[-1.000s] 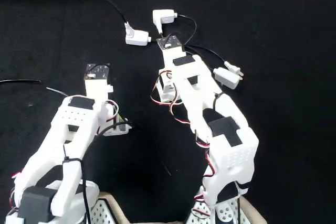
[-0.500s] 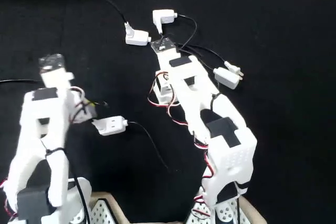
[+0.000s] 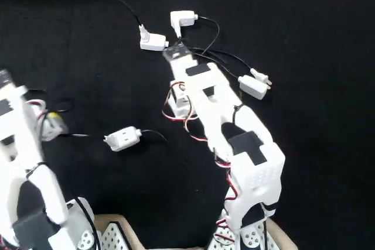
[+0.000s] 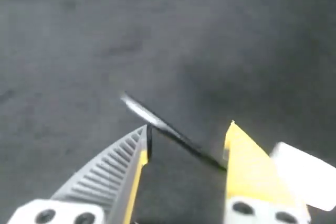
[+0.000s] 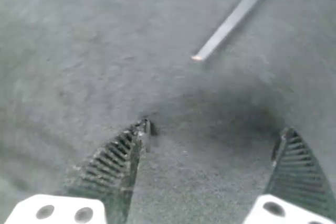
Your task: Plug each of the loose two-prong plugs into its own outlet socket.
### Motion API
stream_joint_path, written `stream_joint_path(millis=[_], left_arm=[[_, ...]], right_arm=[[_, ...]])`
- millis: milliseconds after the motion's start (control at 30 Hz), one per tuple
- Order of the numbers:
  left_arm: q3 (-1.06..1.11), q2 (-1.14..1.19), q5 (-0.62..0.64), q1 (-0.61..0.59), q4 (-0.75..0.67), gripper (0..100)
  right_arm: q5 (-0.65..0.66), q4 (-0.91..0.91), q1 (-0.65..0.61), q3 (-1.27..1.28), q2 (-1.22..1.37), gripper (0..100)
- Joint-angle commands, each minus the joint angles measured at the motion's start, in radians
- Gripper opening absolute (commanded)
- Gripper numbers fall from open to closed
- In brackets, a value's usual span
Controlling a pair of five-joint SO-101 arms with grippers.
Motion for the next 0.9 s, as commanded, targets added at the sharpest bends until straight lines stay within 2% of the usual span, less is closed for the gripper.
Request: stream_joint_path(millis=[0, 100, 367, 600, 867], left_arm=[[0.012, -0.017, 0.003, -0.156, -0.064, 24], [0.05, -0.008, 0.0, -0.251, -0.123, 24], [0.216, -0.006, 0.005, -0.453, -0.242, 24], [0.318, -0.009, 0.005, -0.499, -0.252, 24], [0.412, -0.006, -0.002, -0.512, -0.431, 24]], right_arm=[[0.106, 0.002, -0.049, -0.021, -0.005, 37.4], [0.146, -0.005, -0.077, -0.021, -0.007, 37.7], [0.468, -0.005, -0.097, -0.093, -0.007, 37.5], [0.841, 0.06, -0.261, -0.213, -0.007, 37.5], [1.152, 0.259, -0.411, -0.331, -0.005, 37.4]])
